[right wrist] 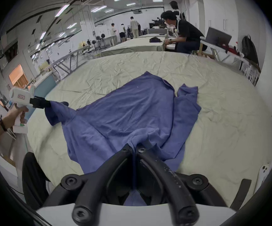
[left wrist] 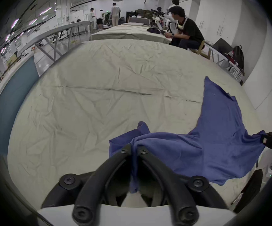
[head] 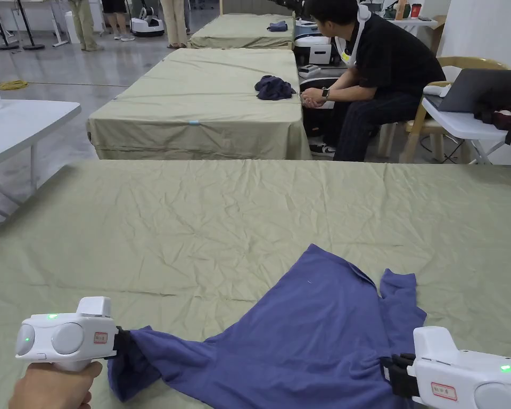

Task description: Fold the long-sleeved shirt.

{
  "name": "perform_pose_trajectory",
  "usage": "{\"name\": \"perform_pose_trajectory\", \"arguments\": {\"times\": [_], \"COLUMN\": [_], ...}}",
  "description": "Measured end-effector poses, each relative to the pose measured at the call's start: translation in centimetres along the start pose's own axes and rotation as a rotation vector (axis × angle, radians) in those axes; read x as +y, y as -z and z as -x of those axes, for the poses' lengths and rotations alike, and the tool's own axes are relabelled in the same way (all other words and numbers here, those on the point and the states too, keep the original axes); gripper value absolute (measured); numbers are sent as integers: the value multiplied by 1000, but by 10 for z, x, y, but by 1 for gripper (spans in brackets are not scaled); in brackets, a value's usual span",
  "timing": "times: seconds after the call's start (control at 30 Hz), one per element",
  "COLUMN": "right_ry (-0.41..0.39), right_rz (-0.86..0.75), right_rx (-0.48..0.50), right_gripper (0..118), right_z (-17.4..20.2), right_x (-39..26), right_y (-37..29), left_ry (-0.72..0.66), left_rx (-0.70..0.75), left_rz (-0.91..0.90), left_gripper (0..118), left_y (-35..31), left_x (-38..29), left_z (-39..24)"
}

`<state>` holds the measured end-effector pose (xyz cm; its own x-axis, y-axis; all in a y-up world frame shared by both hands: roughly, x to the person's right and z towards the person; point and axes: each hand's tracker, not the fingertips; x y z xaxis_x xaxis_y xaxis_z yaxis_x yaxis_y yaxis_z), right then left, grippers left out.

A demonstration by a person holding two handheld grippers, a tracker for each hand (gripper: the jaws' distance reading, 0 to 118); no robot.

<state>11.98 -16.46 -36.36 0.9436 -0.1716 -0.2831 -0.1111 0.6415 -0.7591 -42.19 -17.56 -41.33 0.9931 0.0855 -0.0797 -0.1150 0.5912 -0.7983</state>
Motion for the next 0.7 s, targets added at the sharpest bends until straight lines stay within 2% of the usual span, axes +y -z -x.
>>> {"name": "perform_pose_trajectory", "arguments": {"times": [0.07,0.1,0.33,0.43,0.53,0.57,0.6,0.63,0.7], "right_ry": [7,5,-79,-100,-167,-187,-198,-208,-216], "right_rz": [1,-8,-198,-258,-314,-336,-356,-370,-386], "right_rx": [-12,-18,-70,-74,-79,-88,-91,-94,-106], "right_gripper": [41,51,51,51,50,48,38,30,25], "right_z": [-2,0,19,34,50,55,59,63,69], "right_x": [1,0,24,36,44,44,44,43,41], "right_y": [-2,-5,-61,-89,-112,-119,-124,-128,-134], "left_ry": [-36,-70,-9,27,46,41,42,33,12], "left_rx": [-11,-34,-28,-30,-15,-26,-49,-79,-92], "left_rz": [-10,-33,-200,-230,-264,-272,-273,-274,-281], "left_gripper": [41,51,56,56,54,47,33,25,23], "left_y": [-6,-11,-72,-96,-116,-120,-126,-132,-138], "left_x": [-1,-1,-5,-12,-26,-33,-40,-47,-64], "left_z": [-2,-3,-35,-50,-64,-66,-70,-74,-80]}}
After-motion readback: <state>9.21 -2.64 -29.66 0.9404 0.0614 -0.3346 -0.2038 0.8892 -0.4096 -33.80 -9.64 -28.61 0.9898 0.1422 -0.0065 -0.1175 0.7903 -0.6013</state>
